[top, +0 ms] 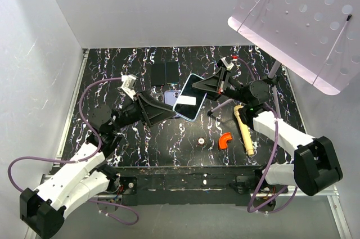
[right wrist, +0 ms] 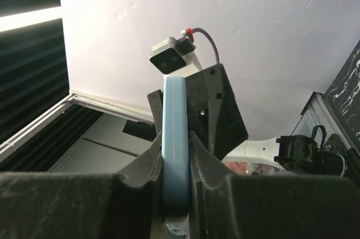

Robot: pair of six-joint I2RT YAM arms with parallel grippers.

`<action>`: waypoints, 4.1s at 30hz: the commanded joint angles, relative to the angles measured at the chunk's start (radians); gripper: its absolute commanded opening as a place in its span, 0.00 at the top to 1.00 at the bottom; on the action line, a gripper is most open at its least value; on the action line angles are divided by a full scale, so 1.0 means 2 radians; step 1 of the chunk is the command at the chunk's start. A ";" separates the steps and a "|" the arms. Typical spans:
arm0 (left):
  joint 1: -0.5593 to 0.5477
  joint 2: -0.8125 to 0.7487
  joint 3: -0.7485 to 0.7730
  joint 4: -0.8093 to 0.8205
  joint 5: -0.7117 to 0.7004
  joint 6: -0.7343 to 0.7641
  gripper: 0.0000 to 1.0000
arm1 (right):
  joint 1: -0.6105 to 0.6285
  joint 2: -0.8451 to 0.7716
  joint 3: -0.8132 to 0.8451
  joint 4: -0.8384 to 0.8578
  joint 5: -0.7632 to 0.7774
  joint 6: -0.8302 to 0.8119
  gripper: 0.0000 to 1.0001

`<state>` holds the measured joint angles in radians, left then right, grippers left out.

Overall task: Take the phone out of the phone case
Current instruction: Remove the phone case from the phone.

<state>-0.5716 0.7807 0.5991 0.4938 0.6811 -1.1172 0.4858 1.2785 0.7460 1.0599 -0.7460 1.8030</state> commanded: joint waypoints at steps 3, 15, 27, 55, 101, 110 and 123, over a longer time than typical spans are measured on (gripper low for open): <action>-0.003 0.015 0.017 0.038 -0.012 -0.006 0.51 | 0.001 -0.031 0.017 -0.019 0.026 -0.028 0.99; -0.005 0.018 0.003 0.072 0.018 0.007 0.56 | 0.001 -0.018 0.003 0.015 0.038 0.003 0.99; -0.004 0.041 0.004 0.073 0.041 0.034 0.82 | 0.001 -0.016 -0.005 0.041 0.032 0.027 0.99; 0.007 0.176 -0.030 0.232 0.010 0.076 1.00 | 0.022 -0.046 0.006 0.116 0.055 0.149 0.99; 0.009 0.015 0.106 -0.232 0.037 0.051 0.46 | 0.002 -0.033 0.029 -0.092 0.016 -0.118 0.99; -0.006 0.059 0.110 -0.231 0.050 0.037 0.48 | 0.002 -0.035 0.041 -0.110 0.014 -0.138 0.99; -0.022 0.105 0.116 -0.210 0.058 0.020 0.50 | 0.003 -0.071 0.056 -0.184 0.026 -0.232 0.99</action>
<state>-0.6064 0.9882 0.8124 0.0479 0.8017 -1.0645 0.4828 1.2026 0.7639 0.6685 -0.7151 1.3766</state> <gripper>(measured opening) 0.508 0.225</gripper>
